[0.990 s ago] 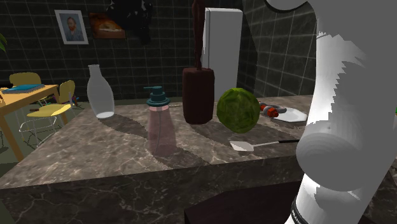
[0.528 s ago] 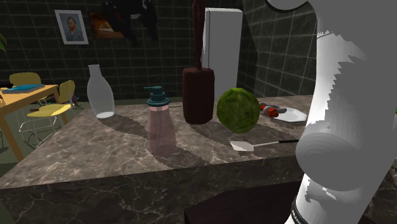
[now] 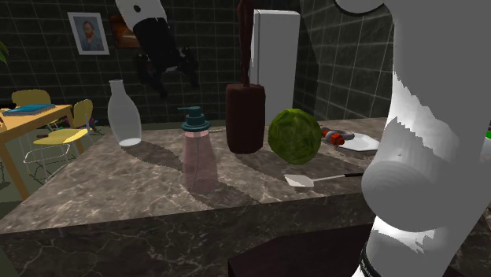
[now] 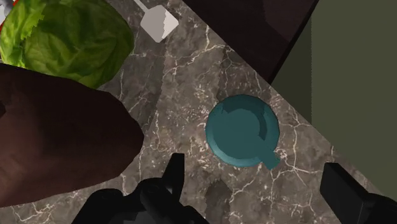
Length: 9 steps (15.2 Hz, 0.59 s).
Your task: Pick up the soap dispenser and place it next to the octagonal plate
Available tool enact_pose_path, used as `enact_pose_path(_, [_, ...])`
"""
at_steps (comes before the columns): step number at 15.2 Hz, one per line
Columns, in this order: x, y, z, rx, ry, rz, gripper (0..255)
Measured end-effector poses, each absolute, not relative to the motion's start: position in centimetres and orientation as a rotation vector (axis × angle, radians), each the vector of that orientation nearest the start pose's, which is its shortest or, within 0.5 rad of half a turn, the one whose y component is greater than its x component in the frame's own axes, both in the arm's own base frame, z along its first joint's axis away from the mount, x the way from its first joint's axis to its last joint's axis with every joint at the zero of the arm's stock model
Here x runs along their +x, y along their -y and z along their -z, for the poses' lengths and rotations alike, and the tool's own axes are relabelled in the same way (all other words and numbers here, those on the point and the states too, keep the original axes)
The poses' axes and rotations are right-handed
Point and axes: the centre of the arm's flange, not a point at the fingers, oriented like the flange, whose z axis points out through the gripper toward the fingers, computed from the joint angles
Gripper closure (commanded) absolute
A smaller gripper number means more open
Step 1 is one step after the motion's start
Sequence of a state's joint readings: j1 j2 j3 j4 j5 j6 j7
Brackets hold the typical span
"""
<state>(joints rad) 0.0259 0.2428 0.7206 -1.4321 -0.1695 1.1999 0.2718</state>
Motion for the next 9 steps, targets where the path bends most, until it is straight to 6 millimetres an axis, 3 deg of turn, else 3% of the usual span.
enact_pose_path(6, [47.5, -32.8, -48.7, -3.156, 0.764, -0.658, 0])
enact_pose_path(9, [47.1, -32.5, -47.3, -3.153, 0.764, -0.659, 0])
